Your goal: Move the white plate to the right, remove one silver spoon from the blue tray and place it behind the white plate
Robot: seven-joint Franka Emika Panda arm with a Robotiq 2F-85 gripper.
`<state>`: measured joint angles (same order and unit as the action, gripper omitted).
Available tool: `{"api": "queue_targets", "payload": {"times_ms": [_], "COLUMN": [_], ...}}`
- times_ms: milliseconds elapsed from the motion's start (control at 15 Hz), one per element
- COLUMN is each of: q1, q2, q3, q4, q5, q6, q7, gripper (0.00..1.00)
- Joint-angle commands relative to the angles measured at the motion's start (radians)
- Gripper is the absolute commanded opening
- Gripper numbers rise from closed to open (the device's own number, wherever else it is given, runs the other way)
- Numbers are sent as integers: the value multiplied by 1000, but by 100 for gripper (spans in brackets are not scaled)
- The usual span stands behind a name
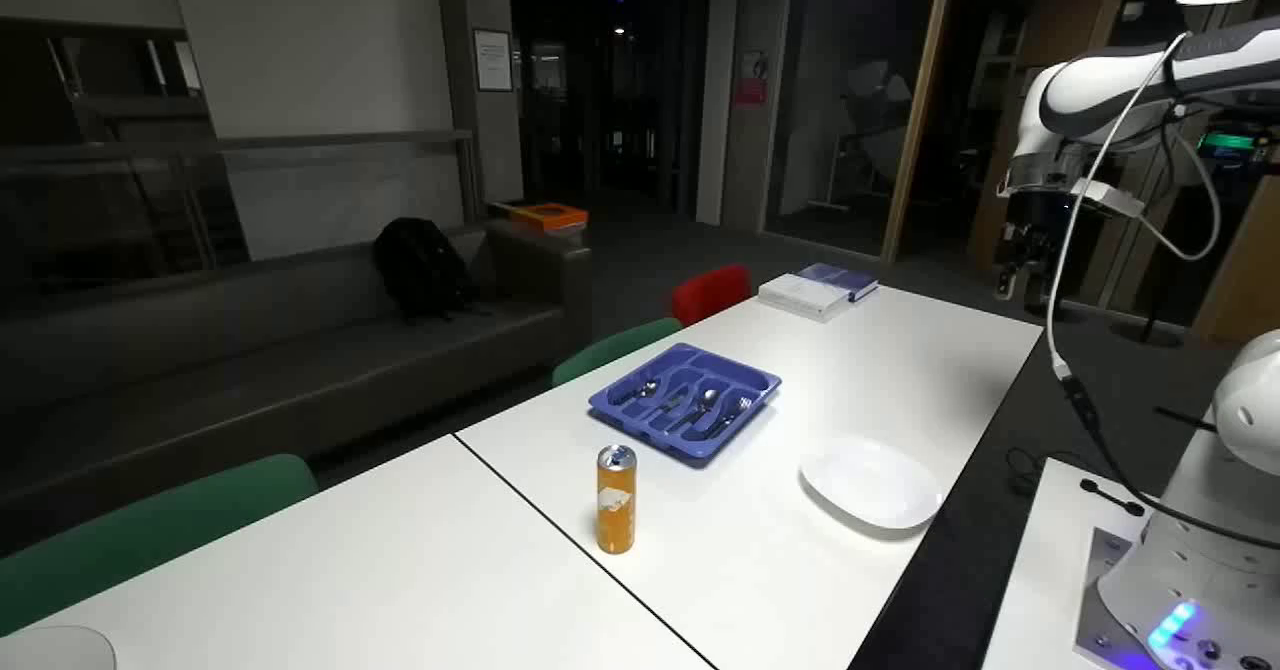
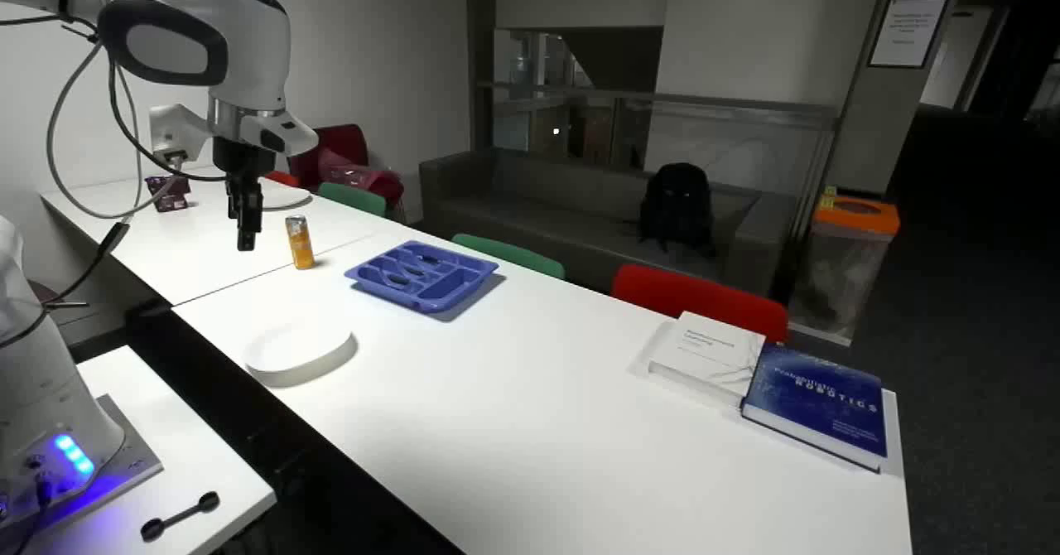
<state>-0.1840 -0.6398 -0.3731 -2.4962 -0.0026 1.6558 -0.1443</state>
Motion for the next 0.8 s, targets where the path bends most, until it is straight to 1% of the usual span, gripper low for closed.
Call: {"api": "queue_targets", "payload": {"times_ms": [0,400,533,733], "q1": [-30,-30,-21,9], "q2": [8,8,49,136], "q3": [24,24,26,6], "q4": [3,3,14,19], "q5": [13,13,9,68], "q6": [-3,-3,-3,34], "q7": [-15,-15,-19,-62], "gripper": [100,100,100,100]}}
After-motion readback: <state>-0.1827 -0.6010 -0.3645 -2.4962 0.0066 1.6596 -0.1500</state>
